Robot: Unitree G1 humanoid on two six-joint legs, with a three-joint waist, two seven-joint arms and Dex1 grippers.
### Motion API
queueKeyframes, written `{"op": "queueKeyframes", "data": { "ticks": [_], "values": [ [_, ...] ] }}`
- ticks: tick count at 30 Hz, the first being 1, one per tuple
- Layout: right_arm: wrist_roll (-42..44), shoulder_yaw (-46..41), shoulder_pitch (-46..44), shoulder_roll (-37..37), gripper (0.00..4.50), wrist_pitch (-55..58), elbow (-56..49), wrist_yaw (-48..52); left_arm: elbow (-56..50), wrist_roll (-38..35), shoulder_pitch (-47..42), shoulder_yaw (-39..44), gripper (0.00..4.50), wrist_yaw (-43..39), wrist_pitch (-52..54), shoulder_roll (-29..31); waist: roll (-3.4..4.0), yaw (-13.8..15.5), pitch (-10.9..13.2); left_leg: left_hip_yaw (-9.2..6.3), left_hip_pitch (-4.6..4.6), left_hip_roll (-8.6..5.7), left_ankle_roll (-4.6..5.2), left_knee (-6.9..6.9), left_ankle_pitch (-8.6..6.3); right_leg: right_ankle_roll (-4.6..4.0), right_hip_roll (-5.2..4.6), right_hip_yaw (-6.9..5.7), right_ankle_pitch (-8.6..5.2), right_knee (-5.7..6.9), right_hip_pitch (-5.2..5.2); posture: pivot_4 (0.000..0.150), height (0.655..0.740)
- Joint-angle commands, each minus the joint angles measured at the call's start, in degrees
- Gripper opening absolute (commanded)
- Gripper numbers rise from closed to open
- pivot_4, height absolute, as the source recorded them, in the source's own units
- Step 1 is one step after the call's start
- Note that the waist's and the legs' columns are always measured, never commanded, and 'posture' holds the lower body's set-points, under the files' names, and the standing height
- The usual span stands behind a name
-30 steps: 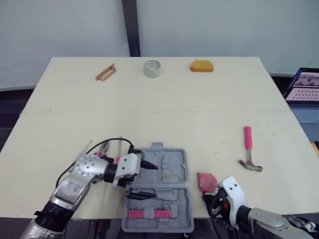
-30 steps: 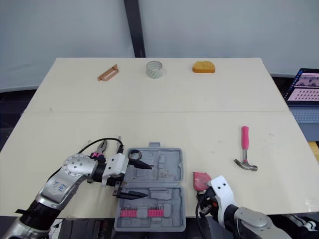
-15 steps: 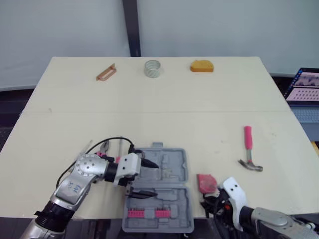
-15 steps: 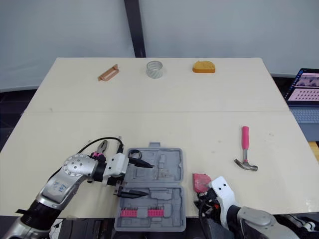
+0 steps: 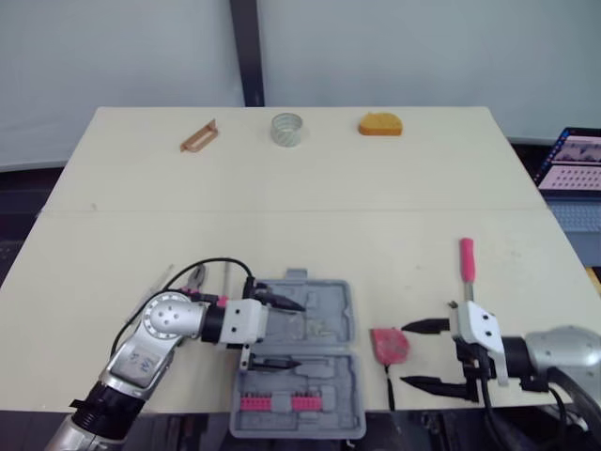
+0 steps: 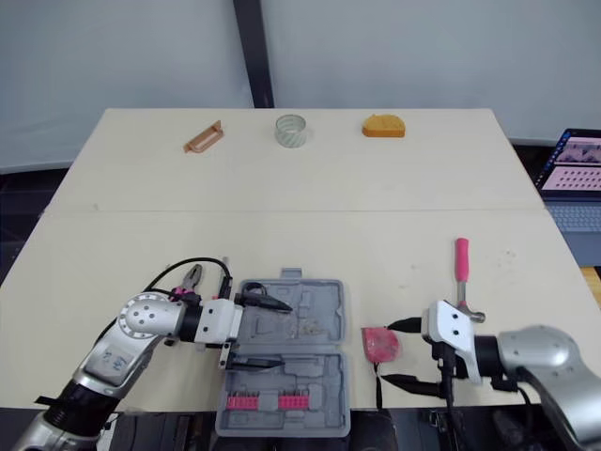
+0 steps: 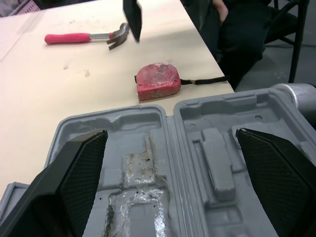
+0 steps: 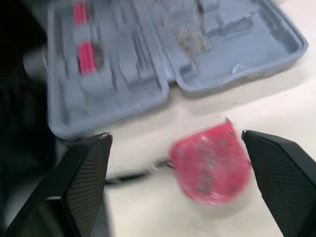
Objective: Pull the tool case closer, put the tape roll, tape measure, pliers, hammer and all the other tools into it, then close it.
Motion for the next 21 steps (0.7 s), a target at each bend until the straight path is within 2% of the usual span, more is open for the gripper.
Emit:
{"op": "queueKeyframes", "data": {
  "ticks": [1,6,21],
  "values": [
    [-5.04,4.41,-6.42,1.44,4.44,-9.88,11.13,4.48,-0.9,0.19,0.29,-0.21,4.5,0.77,-1.2,-0.48,0.01,-0.04,0.0,0.0,0.0,0.0,0.0,0.0,0.0,0.0,0.0,-0.01,0.0,0.0,0.0,0.15,0.74],
    [-8.02,8.84,-13.4,4.94,4.44,-16.66,19.77,6.54,-1.04,0.75,0.79,-0.47,4.5,1.41,-1.51,-0.65,0.01,-0.08,0.0,0.0,0.0,0.01,0.0,-0.01,0.0,0.0,0.0,-0.04,0.0,0.02,-0.02,0.15,0.74],
    [-10.34,11.47,-15.63,6.97,4.44,-23.37,26.0,6.93,-1.1,1.33,0.89,-0.85,4.5,2.56,-1.36,-0.87,0.02,-0.06,0.0,0.0,-0.01,0.01,0.0,0.01,0.01,0.0,0.0,-0.04,0.0,0.03,-0.02,0.15,0.74]
  ]
}}
